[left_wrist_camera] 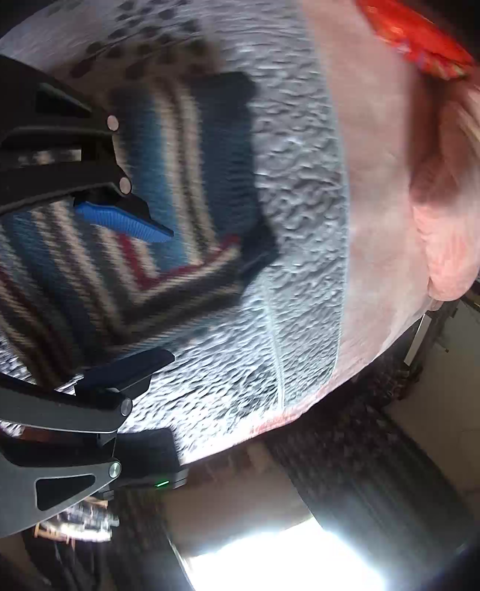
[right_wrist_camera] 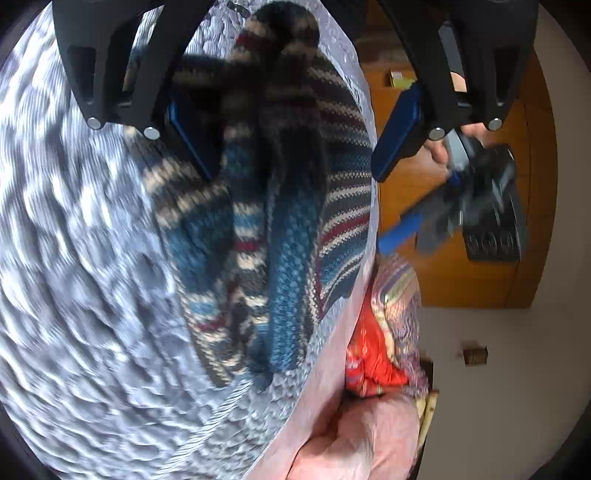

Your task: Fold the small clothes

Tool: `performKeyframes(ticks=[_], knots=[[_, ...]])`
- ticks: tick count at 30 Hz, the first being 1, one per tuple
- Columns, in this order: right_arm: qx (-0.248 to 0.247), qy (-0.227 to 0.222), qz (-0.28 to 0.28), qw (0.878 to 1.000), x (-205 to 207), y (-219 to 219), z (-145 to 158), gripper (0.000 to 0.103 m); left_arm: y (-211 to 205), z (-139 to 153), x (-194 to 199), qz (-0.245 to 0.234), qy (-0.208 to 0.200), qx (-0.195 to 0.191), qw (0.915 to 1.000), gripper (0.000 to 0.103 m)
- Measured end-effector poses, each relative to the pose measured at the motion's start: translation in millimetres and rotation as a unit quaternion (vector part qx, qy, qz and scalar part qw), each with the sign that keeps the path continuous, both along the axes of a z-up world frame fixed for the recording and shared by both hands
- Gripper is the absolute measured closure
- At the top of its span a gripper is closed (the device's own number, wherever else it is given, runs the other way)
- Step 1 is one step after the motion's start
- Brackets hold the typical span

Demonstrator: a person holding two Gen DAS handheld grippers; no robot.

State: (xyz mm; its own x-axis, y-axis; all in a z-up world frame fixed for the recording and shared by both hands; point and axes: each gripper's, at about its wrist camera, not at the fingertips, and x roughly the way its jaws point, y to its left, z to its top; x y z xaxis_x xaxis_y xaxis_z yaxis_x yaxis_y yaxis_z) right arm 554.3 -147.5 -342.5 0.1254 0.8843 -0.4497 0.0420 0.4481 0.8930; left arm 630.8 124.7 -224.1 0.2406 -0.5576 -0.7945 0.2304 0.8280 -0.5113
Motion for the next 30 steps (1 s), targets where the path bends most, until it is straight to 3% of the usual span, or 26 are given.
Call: performKeyframes(ticks=[6, 8, 12, 15, 17, 22, 25, 30], knots=[[-0.006, -0.007, 0.015, 1.0, 14, 2, 8, 0.046, 49, -10, -41, 0.03, 0.014, -0.077, 0.9965, 0.039], [-0.003, -0.009, 0.016, 1.0, 12, 0, 9, 0.049, 60, -13, -49, 0.04, 0.018, -0.09, 0.995, 0.038], [-0.003, -0.006, 0.029, 1.0, 19, 11, 15, 0.049, 72, -26, -62, 0.045, 0.027, -0.099, 0.9938, 0.037], [-0.088, 0.032, 0.039, 0.995, 23, 18, 19, 0.047, 79, -25, -65, 0.052, 0.026, -0.112, 0.992, 0.037], [-0.08, 0.021, 0.058, 0.995, 15, 22, 32, 0.032, 79, -26, -64, 0.053, 0.026, -0.116, 0.9914, 0.036], [-0.068, 0.001, 0.081, 0.994, 2, 32, 43, 0.033, 76, -26, -65, 0.045, 0.024, -0.115, 0.9921, 0.036], [-0.036, 0.006, 0.065, 0.997, 9, 32, 36, 0.038, 78, -26, -66, 0.05, 0.027, -0.12, 0.9911, 0.036], [-0.041, 0.022, 0.039, 0.998, 30, 29, 23, 0.041, 80, -27, -65, 0.049, 0.027, -0.117, 0.9915, 0.036]])
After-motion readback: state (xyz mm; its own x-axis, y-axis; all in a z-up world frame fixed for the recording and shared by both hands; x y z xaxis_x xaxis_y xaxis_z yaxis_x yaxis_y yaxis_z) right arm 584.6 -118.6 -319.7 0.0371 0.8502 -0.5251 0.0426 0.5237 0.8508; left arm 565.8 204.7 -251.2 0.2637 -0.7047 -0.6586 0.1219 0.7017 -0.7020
